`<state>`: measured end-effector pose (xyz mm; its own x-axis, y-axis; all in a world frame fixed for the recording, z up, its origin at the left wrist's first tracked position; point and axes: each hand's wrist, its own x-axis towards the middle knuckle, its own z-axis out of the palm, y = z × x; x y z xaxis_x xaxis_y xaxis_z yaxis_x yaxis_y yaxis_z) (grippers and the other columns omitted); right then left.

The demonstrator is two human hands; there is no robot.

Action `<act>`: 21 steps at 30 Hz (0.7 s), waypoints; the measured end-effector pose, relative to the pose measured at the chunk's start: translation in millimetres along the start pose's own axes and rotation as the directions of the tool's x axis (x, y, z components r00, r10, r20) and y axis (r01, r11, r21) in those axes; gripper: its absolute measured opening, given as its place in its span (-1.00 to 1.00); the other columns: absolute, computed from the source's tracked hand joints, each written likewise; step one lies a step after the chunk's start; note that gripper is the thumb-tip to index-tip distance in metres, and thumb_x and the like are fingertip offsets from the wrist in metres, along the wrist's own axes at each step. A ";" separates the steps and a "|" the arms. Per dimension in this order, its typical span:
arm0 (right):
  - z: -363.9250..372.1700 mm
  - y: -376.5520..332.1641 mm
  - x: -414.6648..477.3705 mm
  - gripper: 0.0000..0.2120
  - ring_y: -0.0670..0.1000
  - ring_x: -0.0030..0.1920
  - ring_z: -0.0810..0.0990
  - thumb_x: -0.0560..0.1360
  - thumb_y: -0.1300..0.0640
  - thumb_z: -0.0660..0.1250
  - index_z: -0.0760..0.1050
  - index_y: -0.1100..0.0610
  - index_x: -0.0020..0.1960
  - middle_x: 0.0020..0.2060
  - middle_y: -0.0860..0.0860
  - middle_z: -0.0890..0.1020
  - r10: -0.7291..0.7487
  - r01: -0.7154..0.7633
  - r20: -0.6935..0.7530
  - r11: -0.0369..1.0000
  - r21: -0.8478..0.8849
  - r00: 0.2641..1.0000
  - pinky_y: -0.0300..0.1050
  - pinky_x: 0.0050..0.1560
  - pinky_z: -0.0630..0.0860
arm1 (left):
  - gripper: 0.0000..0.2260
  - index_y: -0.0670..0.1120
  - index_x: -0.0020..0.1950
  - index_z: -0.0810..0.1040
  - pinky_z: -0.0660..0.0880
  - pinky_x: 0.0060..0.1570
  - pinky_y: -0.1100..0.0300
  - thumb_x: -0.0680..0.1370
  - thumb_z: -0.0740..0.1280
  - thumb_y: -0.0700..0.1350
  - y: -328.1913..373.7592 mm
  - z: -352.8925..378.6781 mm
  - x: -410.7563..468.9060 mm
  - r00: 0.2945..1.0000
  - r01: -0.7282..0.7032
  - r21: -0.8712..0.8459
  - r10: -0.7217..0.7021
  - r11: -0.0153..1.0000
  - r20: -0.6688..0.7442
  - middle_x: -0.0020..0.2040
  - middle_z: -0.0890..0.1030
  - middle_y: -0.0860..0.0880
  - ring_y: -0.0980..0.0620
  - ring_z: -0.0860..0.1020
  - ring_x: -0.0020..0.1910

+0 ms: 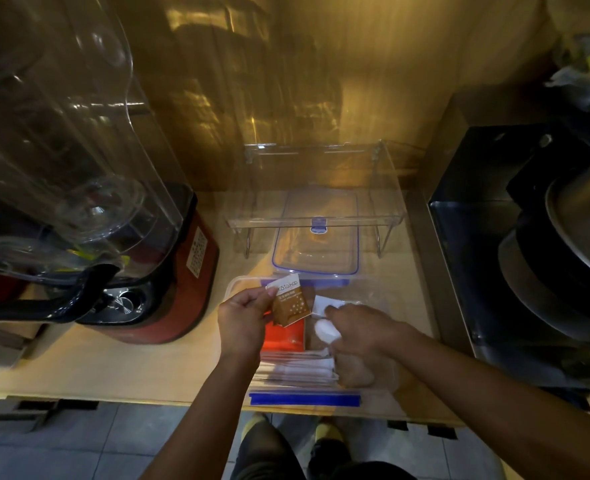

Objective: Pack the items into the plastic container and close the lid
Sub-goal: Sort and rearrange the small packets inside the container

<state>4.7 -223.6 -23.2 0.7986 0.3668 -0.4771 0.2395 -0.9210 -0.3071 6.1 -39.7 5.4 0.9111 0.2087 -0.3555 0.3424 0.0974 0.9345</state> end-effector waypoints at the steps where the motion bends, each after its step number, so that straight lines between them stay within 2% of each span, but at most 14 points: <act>1: -3.2 -2.6 1.0 -0.60 0.10 0.05 0.55 0.46 0.00 0.30 0.39 0.14 0.23 0.14 0.15 0.57 -0.019 0.019 -0.004 0.998 0.053 1.000 -0.10 -0.12 0.41 | -0.88 -0.13 -0.26 0.62 0.56 -0.41 0.31 0.48 0.38 -0.24 -0.7 -1.7 -1.0 1.000 -0.002 0.000 0.002 1.000 0.003 -0.40 0.69 0.05 0.14 0.65 -0.39; 4: -17.3 -4.7 3.3 -0.72 0.04 -0.04 0.52 0.44 0.12 0.34 0.46 0.17 0.12 0.08 0.14 0.58 -0.045 0.050 -0.043 0.992 0.119 0.998 -0.15 -0.15 0.35 | -0.89 -0.13 -0.24 0.63 0.56 -0.42 0.32 0.48 0.37 -0.25 -1.6 -6.0 -4.9 1.000 -0.012 -0.002 0.012 1.000 0.028 -0.38 0.70 0.05 0.14 0.66 -0.36; 7: -32.8 0.7 1.6 -0.72 0.07 0.05 0.56 0.48 0.12 0.32 0.48 0.15 0.16 0.08 0.08 0.61 0.023 0.009 -0.166 0.983 0.186 0.986 -0.10 -0.05 0.44 | -0.89 -0.15 -0.23 0.63 0.56 -0.41 0.31 0.49 0.37 -0.25 -1.6 -9.7 -9.3 0.998 0.003 0.022 -0.005 1.000 0.070 -0.34 0.71 0.01 0.09 0.68 -0.33; 9: -43.4 3.2 -2.1 -0.82 0.04 0.01 0.59 0.50 0.19 0.29 0.52 0.17 0.10 0.00 0.06 0.63 0.044 0.053 -0.253 0.930 0.364 0.966 -0.12 -0.03 0.48 | -0.91 -0.17 -0.20 0.63 0.58 -0.37 0.26 0.49 0.36 -0.23 -3.8 -9.4 -12.8 0.992 0.034 0.057 -0.040 0.998 0.117 -0.28 0.72 -0.05 0.01 0.69 -0.27; 11: -53.5 3.5 -8.0 -0.82 -0.04 -0.03 0.58 0.51 0.23 0.28 0.54 0.17 0.10 -0.09 -0.01 0.62 0.037 0.115 -0.261 0.832 0.542 0.965 -0.30 -0.07 0.47 | -0.92 -0.19 -0.19 0.63 0.60 -0.30 0.15 0.48 0.37 -0.23 -7.8 -4.3 -18.4 0.984 0.074 0.086 -0.087 0.994 0.158 -0.23 0.71 -0.12 -0.07 0.68 -0.22; 13: -61.4 0.3 -16.3 -0.78 -0.13 -0.06 0.56 0.49 0.22 0.33 0.54 0.15 0.14 -0.10 -0.07 0.60 -0.027 0.142 -0.189 0.767 0.626 0.982 -0.43 -0.10 0.45 | -0.90 -0.18 -0.24 0.63 0.61 -0.23 0.04 0.47 0.38 -0.24 -11.8 4.4 -24.8 0.973 0.107 0.110 -0.127 0.988 0.193 -0.25 0.69 -0.15 -0.10 0.66 -0.23; 15: -63.1 -2.5 -23.0 -0.70 -0.17 -0.04 0.54 0.48 0.21 0.36 0.51 0.16 0.21 -0.03 -0.06 0.59 -0.092 0.128 -0.091 0.799 0.588 0.992 -0.48 -0.08 0.43 | -0.88 -0.18 -0.27 0.63 0.58 -0.22 0.04 0.47 0.38 -0.25 -15.1 13.5 -30.6 0.958 0.130 0.137 -0.160 0.982 0.238 -0.28 0.65 -0.19 -0.12 0.60 -0.29; 17: -59.8 -3.4 -27.3 -0.65 -0.11 0.05 0.55 0.48 0.26 0.34 0.47 0.17 0.26 0.07 0.00 0.59 -0.109 0.091 0.005 0.851 0.518 0.994 -0.40 -0.01 0.44 | -0.88 -0.21 -0.27 0.62 0.54 -0.31 0.11 0.47 0.38 -0.25 -18.1 20.9 -33.3 0.939 0.147 0.170 -0.192 0.974 0.284 -0.32 0.60 -0.21 -0.10 0.55 -0.36; 19: -54.4 -2.0 -29.0 -0.69 -0.04 0.06 0.57 0.49 0.30 0.29 0.49 0.18 0.23 0.09 0.07 0.62 -0.080 0.065 0.016 0.900 0.431 0.997 -0.32 -0.03 0.45 | -0.86 -0.23 -0.29 0.59 0.51 -0.46 0.21 0.48 0.37 -0.27 -21.5 27.7 -33.6 0.916 0.181 0.193 -0.237 0.964 0.324 -0.40 0.58 -0.17 -0.04 0.53 -0.48; 21: -48.3 0.7 -29.3 -0.74 -0.01 -0.03 0.57 0.48 0.33 0.25 0.55 0.20 0.13 0.01 0.08 0.64 -0.046 0.045 -0.004 0.950 0.307 0.999 -0.25 -0.07 0.45 | -0.84 -0.23 -0.32 0.56 0.49 -0.52 0.25 0.48 0.37 -0.29 -25.1 35.0 -34.3 0.895 0.202 0.228 -0.274 0.952 0.351 -0.44 0.56 -0.14 0.00 0.51 -0.52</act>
<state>8.2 -241.4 30.4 0.7889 0.4083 -0.4593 0.0938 -0.8187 -0.5665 -25.7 -83.3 -5.3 0.8023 -0.1814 -0.5686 0.5628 -0.0874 0.8220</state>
